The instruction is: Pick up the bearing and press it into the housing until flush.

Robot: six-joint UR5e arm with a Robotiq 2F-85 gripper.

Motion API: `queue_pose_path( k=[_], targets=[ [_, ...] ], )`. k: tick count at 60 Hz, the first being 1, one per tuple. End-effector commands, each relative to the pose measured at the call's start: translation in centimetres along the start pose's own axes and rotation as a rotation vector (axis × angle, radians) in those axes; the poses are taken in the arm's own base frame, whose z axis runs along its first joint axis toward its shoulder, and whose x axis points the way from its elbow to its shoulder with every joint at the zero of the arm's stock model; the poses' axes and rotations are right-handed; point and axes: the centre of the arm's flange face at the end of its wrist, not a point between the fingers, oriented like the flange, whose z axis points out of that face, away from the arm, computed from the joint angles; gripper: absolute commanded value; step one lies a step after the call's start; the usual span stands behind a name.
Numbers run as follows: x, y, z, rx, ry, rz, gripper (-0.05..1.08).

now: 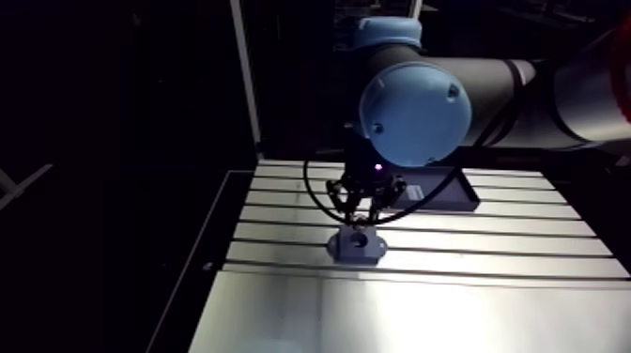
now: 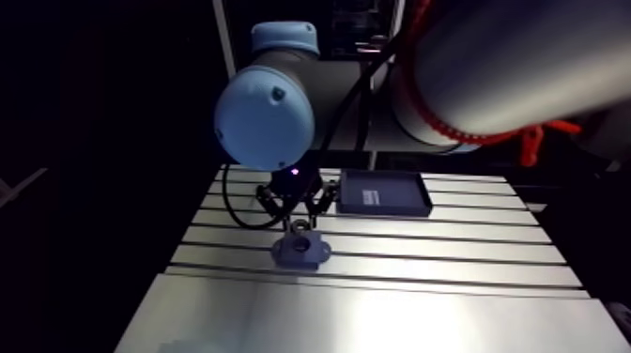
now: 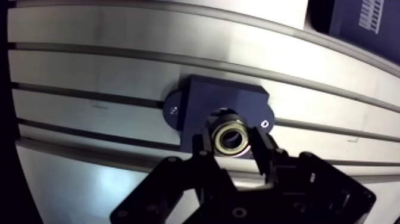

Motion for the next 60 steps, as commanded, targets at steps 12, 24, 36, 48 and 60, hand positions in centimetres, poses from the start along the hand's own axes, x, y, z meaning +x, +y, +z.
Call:
queue_pose_path(
  k=[12, 24, 36, 48, 60],
  targets=[
    [-0.4, -0.1, 0.7, -0.001, 0.018, -0.010, 0.66],
    [-0.6, -0.1, 1.0, -0.003, 0.012, -0.009, 0.66],
    [-0.6, -0.1, 1.2, -0.003, 0.010, -0.008, 0.66],
    [-0.5, 0.1, 1.6, -0.001, 0.003, -0.007, 0.66],
    [-0.5, 0.1, 1.7, -0.001, 0.000, -0.007, 0.66]
  ],
)
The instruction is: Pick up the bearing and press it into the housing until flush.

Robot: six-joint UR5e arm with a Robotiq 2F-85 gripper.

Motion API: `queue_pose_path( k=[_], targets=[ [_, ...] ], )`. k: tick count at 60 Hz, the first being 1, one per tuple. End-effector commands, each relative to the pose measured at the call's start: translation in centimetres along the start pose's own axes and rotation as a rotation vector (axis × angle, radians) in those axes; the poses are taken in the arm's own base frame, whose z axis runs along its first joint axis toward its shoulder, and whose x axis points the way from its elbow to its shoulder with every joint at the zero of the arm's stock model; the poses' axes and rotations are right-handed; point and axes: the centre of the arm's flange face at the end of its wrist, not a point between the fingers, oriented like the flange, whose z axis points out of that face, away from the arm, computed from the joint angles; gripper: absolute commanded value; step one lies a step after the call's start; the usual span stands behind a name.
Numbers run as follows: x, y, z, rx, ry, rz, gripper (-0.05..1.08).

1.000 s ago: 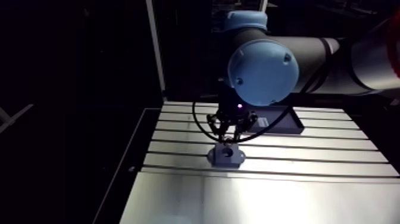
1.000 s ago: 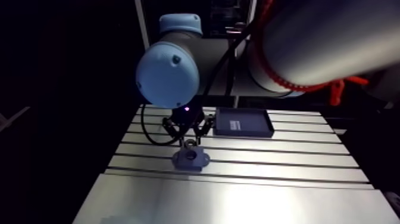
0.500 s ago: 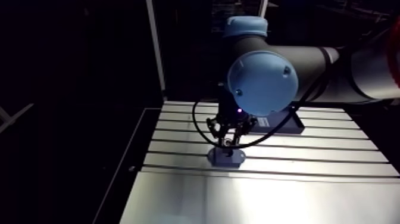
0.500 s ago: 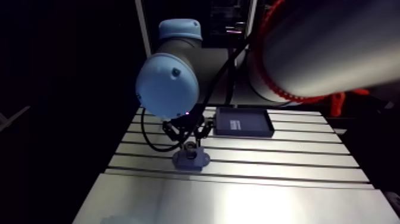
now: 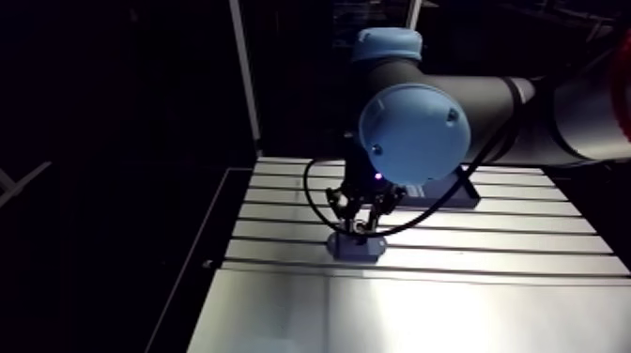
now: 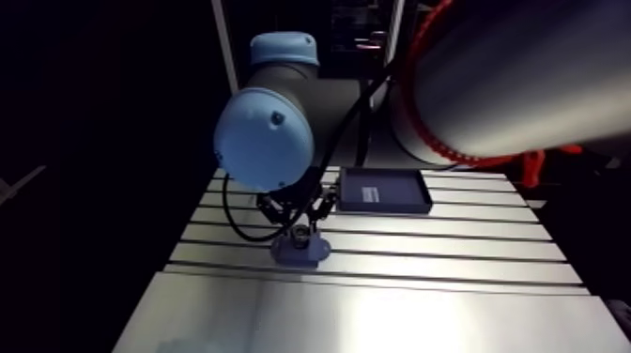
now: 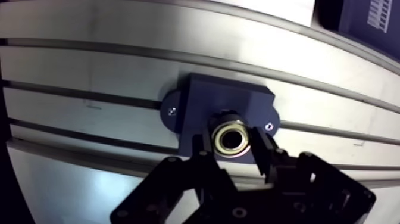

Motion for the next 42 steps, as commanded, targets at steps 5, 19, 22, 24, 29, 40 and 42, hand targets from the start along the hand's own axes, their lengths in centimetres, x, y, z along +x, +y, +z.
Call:
queue_pose_path(
  k=[5, 19, 22, 24, 29, 40, 42],
  targets=[
    [0.04, 0.05, 0.21, 0.001, -0.004, 0.001, 0.66],
    [0.04, 0.04, 0.64, 0.002, -0.013, 0.002, 0.66],
    [0.04, 0.04, 0.64, 0.002, -0.013, 0.002, 0.66],
    [-0.01, 0.03, 0.69, 0.002, -0.014, 0.002, 0.66],
    [-0.07, 0.03, 0.76, 0.002, -0.016, 0.002, 0.66],
    [-0.07, 0.02, 0.76, 0.002, -0.016, 0.002, 0.66],
    [-0.07, 0.02, 0.76, 0.002, -0.016, 0.002, 0.66]
  ],
)
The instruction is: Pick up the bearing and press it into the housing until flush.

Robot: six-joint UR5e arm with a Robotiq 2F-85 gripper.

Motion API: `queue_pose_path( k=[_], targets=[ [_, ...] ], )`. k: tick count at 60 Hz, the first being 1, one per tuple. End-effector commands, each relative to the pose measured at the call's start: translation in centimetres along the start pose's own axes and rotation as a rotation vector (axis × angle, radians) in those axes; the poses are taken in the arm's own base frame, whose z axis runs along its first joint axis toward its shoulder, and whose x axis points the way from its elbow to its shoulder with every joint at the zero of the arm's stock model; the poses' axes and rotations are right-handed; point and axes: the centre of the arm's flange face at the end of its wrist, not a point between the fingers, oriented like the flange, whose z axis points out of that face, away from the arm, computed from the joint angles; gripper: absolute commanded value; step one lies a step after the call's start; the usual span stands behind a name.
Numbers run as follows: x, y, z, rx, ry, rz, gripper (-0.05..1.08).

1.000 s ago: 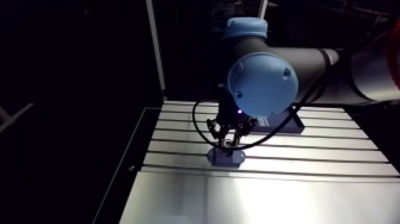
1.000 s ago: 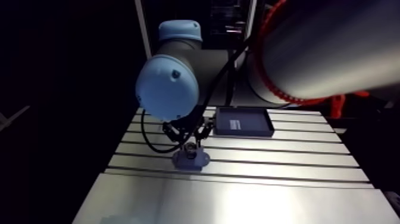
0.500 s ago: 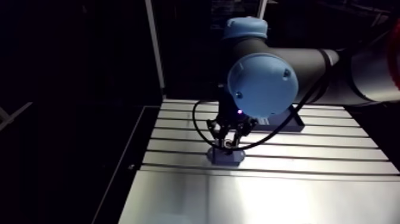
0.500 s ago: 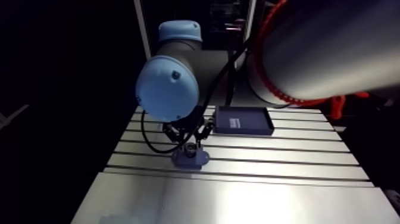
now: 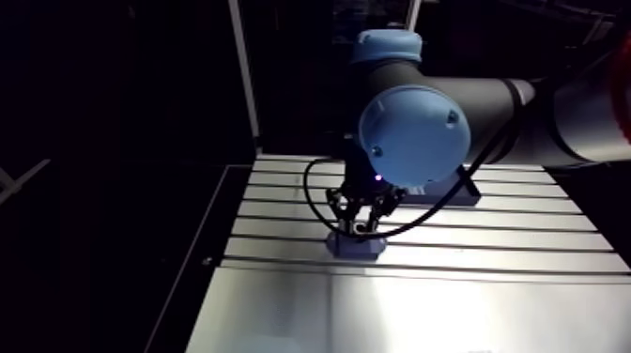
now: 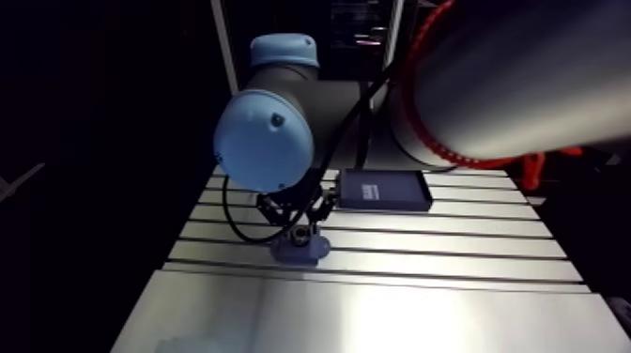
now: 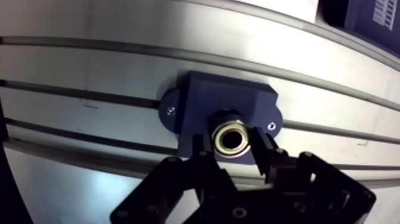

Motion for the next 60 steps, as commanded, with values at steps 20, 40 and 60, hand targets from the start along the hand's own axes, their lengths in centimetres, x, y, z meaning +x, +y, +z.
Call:
queue_pose_path(
  k=[20, 40, 60],
  targets=[
    [-0.02, -0.04, 0.14, 0.000, -0.003, -0.001, 0.66],
    [-0.01, -0.06, 0.21, 0.002, -0.004, -0.001, 0.66],
    [0.09, -0.10, 0.44, 0.001, -0.008, -0.002, 0.66]
  ],
)
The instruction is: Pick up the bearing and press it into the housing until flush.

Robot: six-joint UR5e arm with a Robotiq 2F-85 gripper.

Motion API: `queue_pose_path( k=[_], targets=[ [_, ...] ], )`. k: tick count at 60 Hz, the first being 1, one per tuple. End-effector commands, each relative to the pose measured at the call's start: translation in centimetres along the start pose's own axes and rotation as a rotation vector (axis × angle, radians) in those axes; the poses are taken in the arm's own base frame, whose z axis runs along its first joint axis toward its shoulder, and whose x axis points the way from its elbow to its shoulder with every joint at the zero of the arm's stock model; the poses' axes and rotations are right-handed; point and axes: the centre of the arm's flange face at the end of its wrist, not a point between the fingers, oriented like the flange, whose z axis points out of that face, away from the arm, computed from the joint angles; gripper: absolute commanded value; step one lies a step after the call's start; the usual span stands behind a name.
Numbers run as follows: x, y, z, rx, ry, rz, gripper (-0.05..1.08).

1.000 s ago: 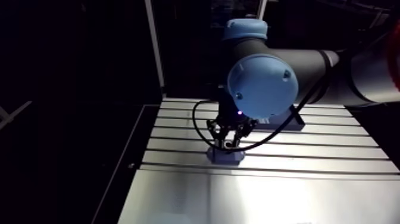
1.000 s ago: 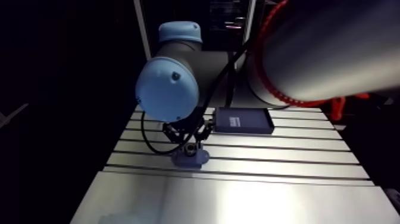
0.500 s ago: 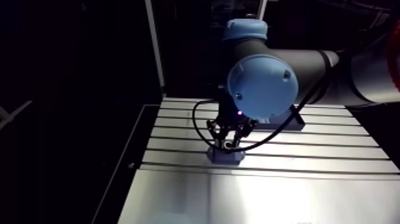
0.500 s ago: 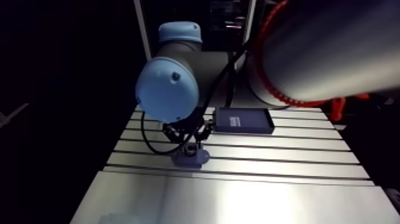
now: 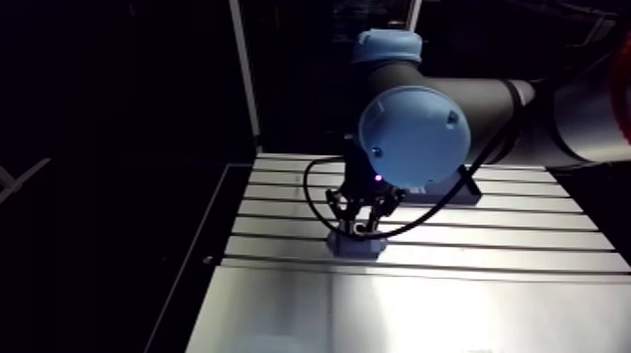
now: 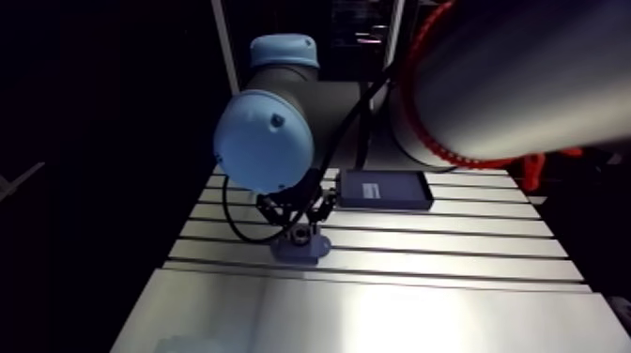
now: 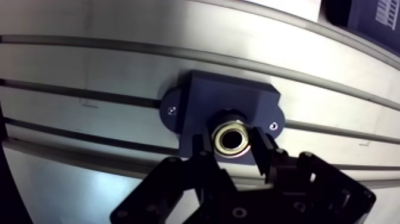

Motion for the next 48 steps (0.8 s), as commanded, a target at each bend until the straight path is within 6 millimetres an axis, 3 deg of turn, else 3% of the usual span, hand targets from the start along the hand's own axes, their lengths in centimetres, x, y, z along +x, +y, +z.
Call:
queue_pose_path(
  k=[1, 48],
  targets=[
    [0.09, 0.00, 0.17, 0.000, -0.002, 0.000, 0.66],
    [0.32, 0.02, 0.42, 0.001, -0.007, -0.001, 0.66]
  ],
)
